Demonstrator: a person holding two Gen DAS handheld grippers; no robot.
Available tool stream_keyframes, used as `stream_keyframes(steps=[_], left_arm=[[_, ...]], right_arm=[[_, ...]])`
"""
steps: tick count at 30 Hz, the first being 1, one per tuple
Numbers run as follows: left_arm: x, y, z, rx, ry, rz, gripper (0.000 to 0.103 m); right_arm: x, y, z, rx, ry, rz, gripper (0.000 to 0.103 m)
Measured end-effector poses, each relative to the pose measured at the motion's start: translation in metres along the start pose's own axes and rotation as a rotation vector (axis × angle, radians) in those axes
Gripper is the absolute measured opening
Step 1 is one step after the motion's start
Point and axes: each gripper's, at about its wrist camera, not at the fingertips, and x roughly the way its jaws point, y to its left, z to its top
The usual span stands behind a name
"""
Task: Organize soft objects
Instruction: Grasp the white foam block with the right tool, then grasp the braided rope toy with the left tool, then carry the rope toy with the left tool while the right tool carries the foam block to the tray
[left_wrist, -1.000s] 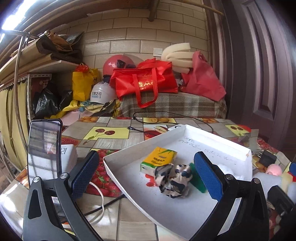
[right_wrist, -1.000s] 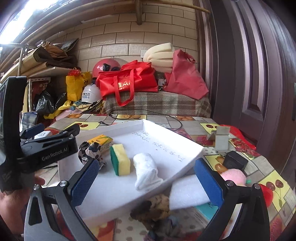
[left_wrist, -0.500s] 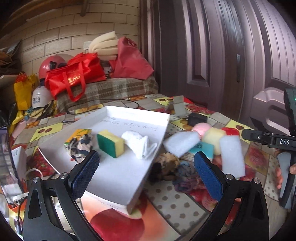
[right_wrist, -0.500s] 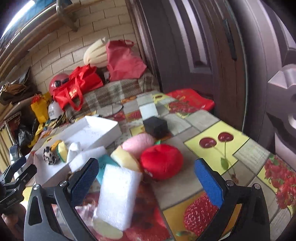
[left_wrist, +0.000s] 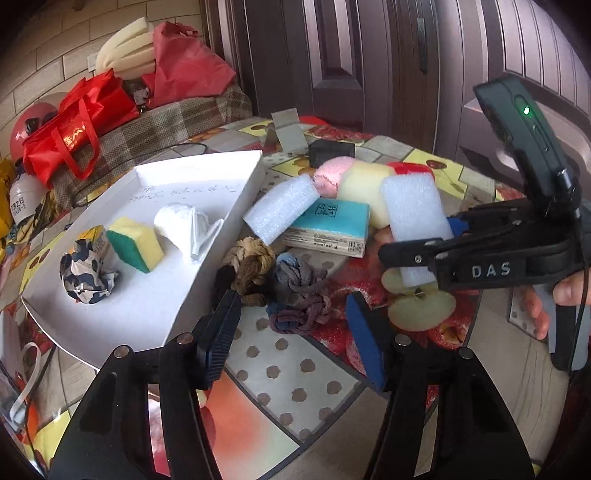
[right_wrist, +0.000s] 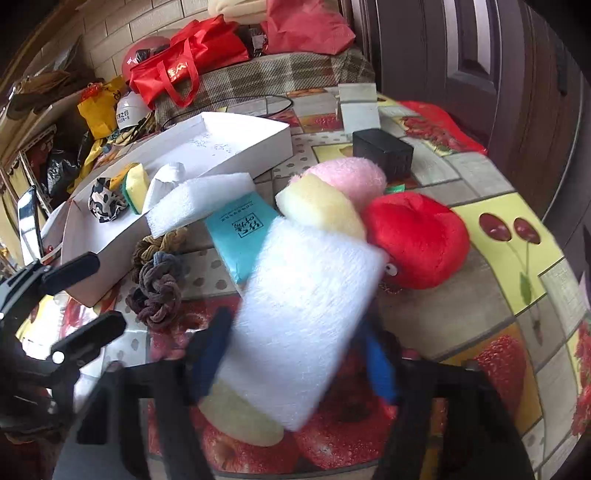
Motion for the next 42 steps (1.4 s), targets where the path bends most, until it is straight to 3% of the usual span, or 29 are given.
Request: stream_keyframes(steps=[3, 7, 12, 13, 15, 19, 24, 27, 30, 38, 42], left_arm=[[0.009, -0.001, -0.001, -0.048, 0.053, -0.024, 0.059], [0.028, 0.001, 0.003, -0.125, 0.134, -0.036, 0.059], [0.043, 0.0, 0.013, -0.173, 0.16, -0.012, 0.059], [0.045, -0.001, 0.014, -0.178, 0.159, -0.01, 0.054], [0.043, -0.003, 0.014, -0.166, 0.151, -0.04, 0.027], [0.031, -0.011, 0.007, -0.126, 0.137, -0.072, 0.025], [-0.008, -0.02, 0.003, -0.074, -0.037, -0.098, 0.025], [-0.033, -0.017, -0.001, -0.087, -0.168, -0.083, 0.025], [-0.05, -0.012, -0.006, -0.095, -0.246, -0.025, 0.025], [-0.072, 0.035, -0.023, -0.159, -0.31, 0.165, 0.025], [-0.071, 0.063, -0.029, -0.22, -0.31, 0.204, 0.025]], right_arm=[[-0.013, -0.011, -0.003, 0.027, -0.034, 0.046, 0.053], [-0.028, -0.033, -0.01, 0.088, -0.067, 0.047, 0.053], [-0.027, -0.055, -0.013, 0.184, -0.062, 0.101, 0.053], [-0.027, -0.056, -0.012, 0.189, -0.062, 0.109, 0.053], [-0.027, -0.056, -0.013, 0.188, -0.064, 0.124, 0.053], [-0.031, -0.05, -0.011, 0.169, -0.085, 0.136, 0.053], [-0.045, -0.046, -0.012, 0.137, -0.168, 0.159, 0.053], [-0.061, -0.044, -0.009, 0.119, -0.289, 0.135, 0.053], [-0.073, -0.036, -0.008, 0.071, -0.404, 0.08, 0.053], [-0.066, -0.008, -0.003, -0.021, -0.446, 0.061, 0.053], [-0.056, 0.007, 0.001, -0.063, -0.427, 0.071, 0.053]])
